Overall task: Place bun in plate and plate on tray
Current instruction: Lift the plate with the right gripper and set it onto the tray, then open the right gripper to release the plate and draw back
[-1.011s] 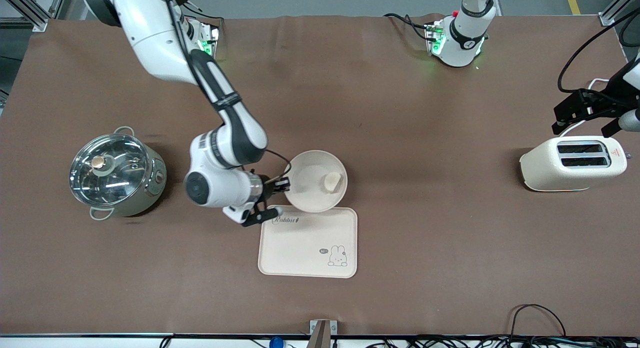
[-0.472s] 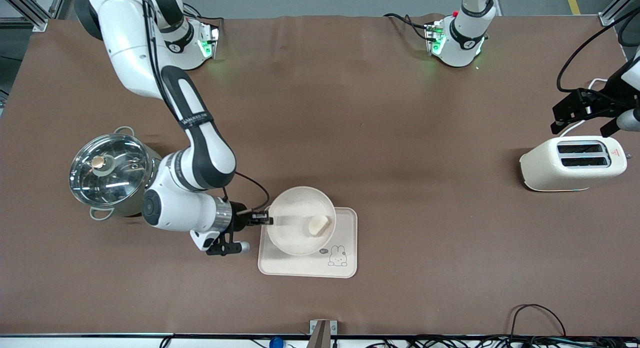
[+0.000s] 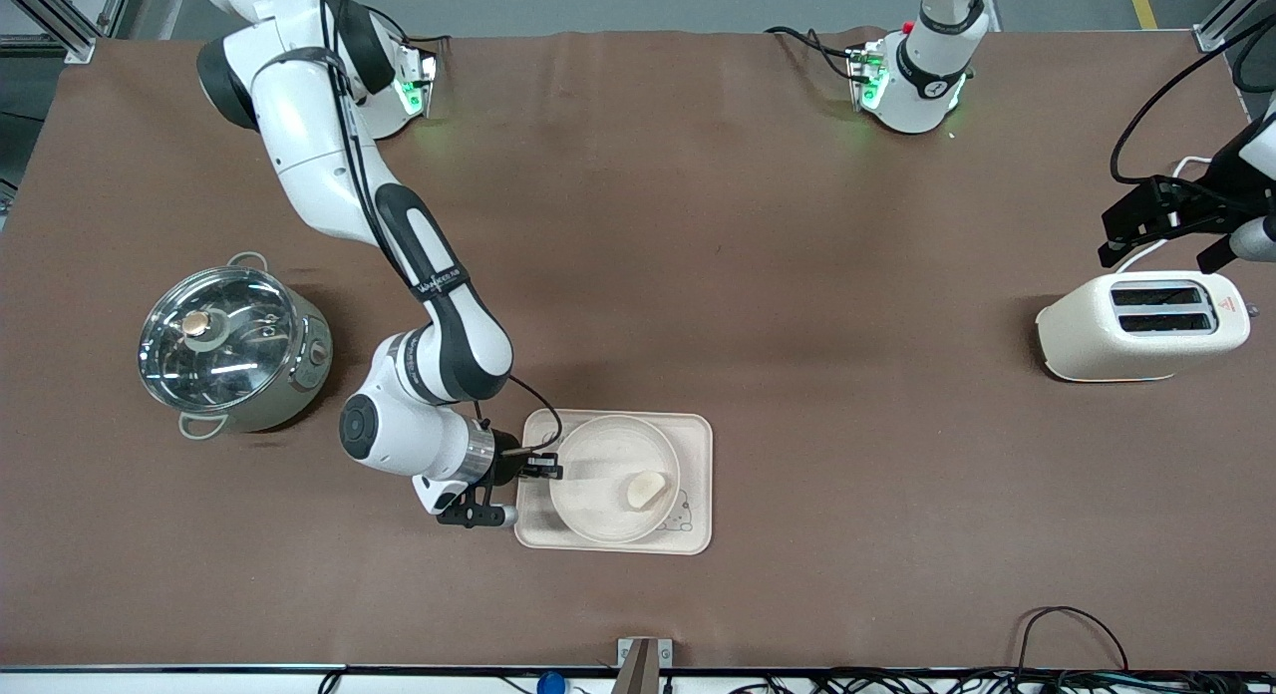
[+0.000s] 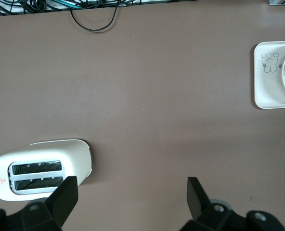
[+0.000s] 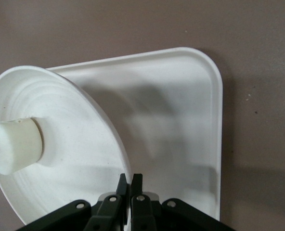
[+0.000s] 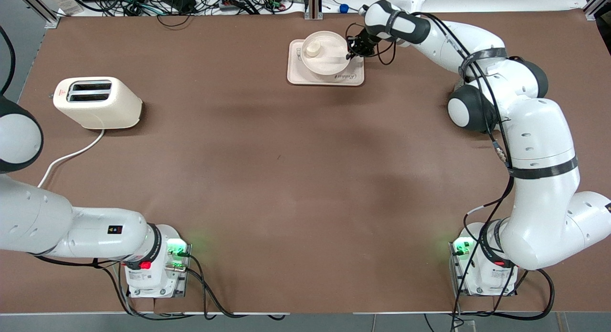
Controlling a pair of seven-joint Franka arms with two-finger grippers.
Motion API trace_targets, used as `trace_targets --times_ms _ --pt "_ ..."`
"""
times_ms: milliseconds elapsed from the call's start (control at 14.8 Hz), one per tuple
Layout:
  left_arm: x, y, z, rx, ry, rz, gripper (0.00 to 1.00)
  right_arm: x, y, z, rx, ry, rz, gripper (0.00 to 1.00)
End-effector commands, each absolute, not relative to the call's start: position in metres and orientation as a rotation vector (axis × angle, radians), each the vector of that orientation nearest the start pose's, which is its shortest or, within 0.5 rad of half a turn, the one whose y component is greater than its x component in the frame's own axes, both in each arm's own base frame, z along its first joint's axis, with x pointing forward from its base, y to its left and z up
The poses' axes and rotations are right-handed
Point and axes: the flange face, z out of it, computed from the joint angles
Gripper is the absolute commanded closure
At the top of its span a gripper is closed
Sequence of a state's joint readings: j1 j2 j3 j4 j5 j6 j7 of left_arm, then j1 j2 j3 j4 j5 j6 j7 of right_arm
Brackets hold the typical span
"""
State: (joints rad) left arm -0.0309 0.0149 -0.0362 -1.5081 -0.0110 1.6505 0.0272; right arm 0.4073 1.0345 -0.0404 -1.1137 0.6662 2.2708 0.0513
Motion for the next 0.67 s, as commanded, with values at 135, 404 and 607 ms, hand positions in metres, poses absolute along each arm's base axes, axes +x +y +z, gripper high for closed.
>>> trace_targets --times_ms 135,404,607 --pt "0.567 -0.039 0.657 -3.129 0.139 -0.190 0.00 0.725 0.309 0.185 -2.606 0.127 -0.007 0.96" --pt "0.566 -0.039 0.657 -3.128 0.134 -0.188 0.00 0.725 0.306 0.189 -2.620 0.117 -0.006 0.22" --pt "0.566 -0.038 0.657 -3.133 0.130 -0.186 0.00 0.725 0.294 0.217 -2.659 0.066 0.023 0.00"
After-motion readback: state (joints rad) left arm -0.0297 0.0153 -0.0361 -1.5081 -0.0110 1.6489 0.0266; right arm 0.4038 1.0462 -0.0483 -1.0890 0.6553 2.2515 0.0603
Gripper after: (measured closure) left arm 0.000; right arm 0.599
